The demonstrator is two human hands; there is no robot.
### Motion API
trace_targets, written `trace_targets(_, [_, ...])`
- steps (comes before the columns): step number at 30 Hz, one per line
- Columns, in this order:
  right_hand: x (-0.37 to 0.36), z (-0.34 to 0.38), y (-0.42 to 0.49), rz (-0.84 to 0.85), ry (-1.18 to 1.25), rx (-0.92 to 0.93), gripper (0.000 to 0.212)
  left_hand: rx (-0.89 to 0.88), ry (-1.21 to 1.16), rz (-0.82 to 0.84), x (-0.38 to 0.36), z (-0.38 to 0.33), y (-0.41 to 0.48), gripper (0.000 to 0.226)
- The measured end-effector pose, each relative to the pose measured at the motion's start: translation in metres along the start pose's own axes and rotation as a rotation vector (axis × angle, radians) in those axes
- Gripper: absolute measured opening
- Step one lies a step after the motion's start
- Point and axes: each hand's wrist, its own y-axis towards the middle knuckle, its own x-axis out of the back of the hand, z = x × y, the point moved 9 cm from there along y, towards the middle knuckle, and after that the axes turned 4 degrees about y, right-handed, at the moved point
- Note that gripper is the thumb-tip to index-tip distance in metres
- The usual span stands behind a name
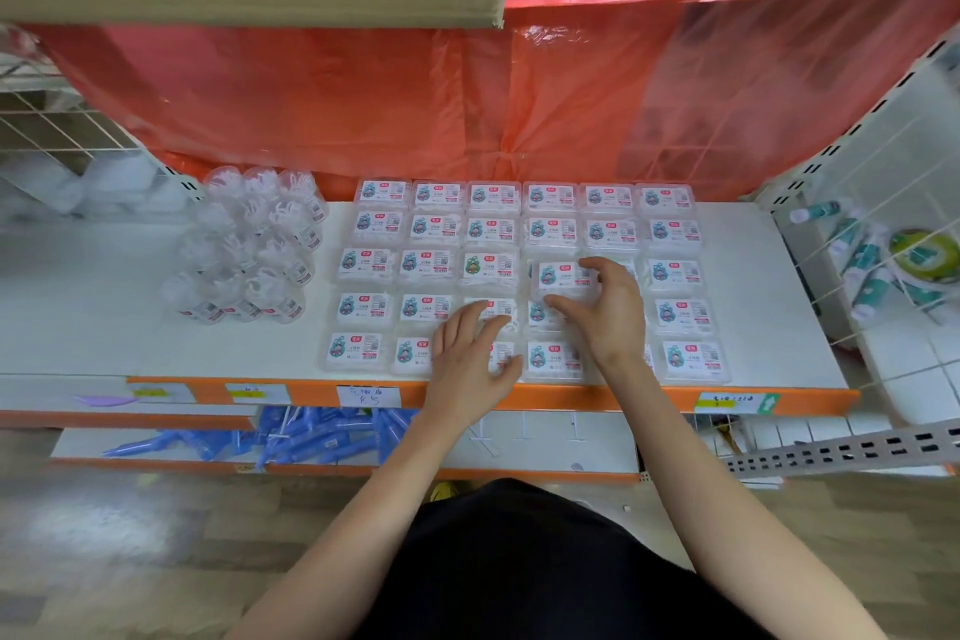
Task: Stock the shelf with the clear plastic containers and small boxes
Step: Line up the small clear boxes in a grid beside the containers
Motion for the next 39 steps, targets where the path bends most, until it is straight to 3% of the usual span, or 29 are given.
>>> trace_targets(18, [-0.021,0.004,0.01,0.026,-0.185,0.047,0.047,0.033,0.016,0.052,-0.002,-0.001,0.002,0.06])
trace_targets(26, [-0.014,0.046,-0.018,-0.039,0.007,0.192,0.027,0.074,-0.048,0.003,0.025,0.002,0.001,0.048])
trace_targets(31, [-0.056,0.1,-0.047,0.075,0.1,0.384,0.026,0.17,-0.012,-0.151,0.074,0.043,-0.017,0.049])
trace_targets(39, [-0.156,0.19,-0.109,0.194,0.105,0.483,0.025,0.285,0.046,-0.321,0.164,0.161,-0.07,0.047])
